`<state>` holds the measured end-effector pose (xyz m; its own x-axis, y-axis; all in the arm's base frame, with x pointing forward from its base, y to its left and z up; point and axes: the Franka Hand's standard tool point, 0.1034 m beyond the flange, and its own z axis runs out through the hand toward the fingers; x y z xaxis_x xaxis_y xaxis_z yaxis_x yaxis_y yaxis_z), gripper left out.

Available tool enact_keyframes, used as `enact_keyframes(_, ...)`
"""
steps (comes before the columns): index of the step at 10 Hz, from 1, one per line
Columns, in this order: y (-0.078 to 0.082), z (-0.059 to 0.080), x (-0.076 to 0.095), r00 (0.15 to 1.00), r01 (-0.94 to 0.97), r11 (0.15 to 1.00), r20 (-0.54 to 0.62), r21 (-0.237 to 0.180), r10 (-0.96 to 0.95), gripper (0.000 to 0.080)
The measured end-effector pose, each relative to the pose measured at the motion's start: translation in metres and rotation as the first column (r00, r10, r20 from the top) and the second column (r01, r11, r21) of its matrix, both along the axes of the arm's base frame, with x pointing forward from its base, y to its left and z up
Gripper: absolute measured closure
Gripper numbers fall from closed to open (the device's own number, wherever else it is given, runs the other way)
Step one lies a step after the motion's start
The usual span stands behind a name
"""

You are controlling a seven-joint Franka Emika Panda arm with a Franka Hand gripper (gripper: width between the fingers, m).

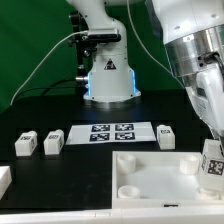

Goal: Assemble one leg

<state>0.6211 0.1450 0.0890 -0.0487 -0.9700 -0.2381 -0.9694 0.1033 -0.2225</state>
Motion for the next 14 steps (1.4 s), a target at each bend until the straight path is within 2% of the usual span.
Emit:
enact_keyframes(1,0.001,0.0,0.0,1.0,-0.01,1.0,0.002,-0.002,0.01,0.0497)
enact_keyframes(2,0.001,0.0,0.0,1.0,-0.017,1.0,0.003,-0.003,0.017,0.0317)
enact_keyframes(3,0.001,0.0,0.0,0.999,-0.042,0.999,0.009,-0.01,0.042,0.0317)
enact_keyframes(4,-0.001,-0.001,-0.002,0.99,-0.137,0.99,0.018,-0.033,0.137,0.0182)
enact_keyframes(6,-0.019,0.0,-0.006,0.939,-0.342,0.938,0.007,-0.064,0.343,0.016)
enact_keyframes(9,-0.044,0.001,-0.004,0.727,-0.672,0.721,0.033,-0.167,0.686,0.0151)
enact_keyframes(10,-0.044,-0.002,-0.005,0.62,-0.764,0.613,0.035,-0.199,0.784,0.0151)
enact_keyframes(11,-0.044,-0.002,-0.005,0.554,-0.807,0.547,0.034,-0.223,0.832,0.0151)
enact_keyframes(13,-0.046,-0.003,-0.005,0.37,-0.89,0.361,0.023,-0.28,0.929,0.0151)
enact_keyframes(14,-0.04,-0.004,-0.007,0.286,-0.921,0.273,-0.008,-0.279,0.958,0.0151)
